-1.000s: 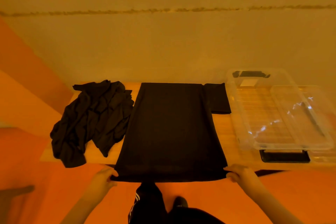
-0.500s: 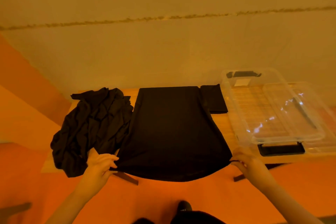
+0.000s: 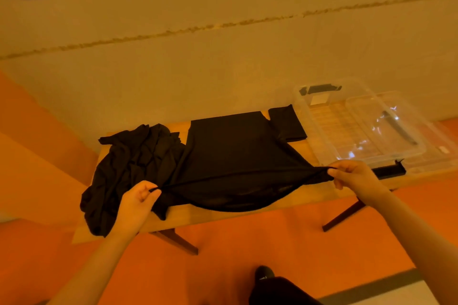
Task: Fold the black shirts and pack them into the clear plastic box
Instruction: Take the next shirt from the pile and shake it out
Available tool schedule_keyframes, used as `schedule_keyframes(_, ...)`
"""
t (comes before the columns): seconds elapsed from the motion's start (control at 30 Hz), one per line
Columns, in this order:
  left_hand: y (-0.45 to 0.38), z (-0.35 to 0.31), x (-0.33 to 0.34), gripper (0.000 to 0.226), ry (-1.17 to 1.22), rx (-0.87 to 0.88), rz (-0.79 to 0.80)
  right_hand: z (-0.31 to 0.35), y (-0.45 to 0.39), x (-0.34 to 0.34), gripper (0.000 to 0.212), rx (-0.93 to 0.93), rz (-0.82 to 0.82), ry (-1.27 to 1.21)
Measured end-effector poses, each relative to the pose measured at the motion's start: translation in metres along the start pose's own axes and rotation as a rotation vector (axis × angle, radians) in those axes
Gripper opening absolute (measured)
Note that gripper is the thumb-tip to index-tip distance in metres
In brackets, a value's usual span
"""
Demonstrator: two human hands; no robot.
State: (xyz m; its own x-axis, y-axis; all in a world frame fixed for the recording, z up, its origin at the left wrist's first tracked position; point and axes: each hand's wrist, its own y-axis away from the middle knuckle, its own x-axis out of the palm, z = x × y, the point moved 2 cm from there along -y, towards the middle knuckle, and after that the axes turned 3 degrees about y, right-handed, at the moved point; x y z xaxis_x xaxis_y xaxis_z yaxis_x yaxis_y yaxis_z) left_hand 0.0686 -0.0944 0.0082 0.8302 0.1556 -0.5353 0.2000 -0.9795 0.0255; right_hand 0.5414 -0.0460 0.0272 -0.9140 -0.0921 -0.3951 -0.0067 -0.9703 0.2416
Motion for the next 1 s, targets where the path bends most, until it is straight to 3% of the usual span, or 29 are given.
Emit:
schedule_keyframes(0.5, 0.037, -0.002, 0.006, 0.019, 0.134, -0.140, -0.100, 0.007, 0.014, -0.007, 0.023, -0.025, 0.054, 0.015)
schedule_keyframes(0.73, -0.008, -0.026, 0.014, 0.014, 0.133, -0.111, -0.159, 0.022, -0.045, -0.014, 0.020, 0.015, 0.013, -0.071)
schedule_keyframes(1.0, -0.097, -0.051, 0.031, 0.007, 0.131, -0.125, -0.408, 0.046, -0.153, -0.005, 0.021, -0.005, -0.017, 0.033)
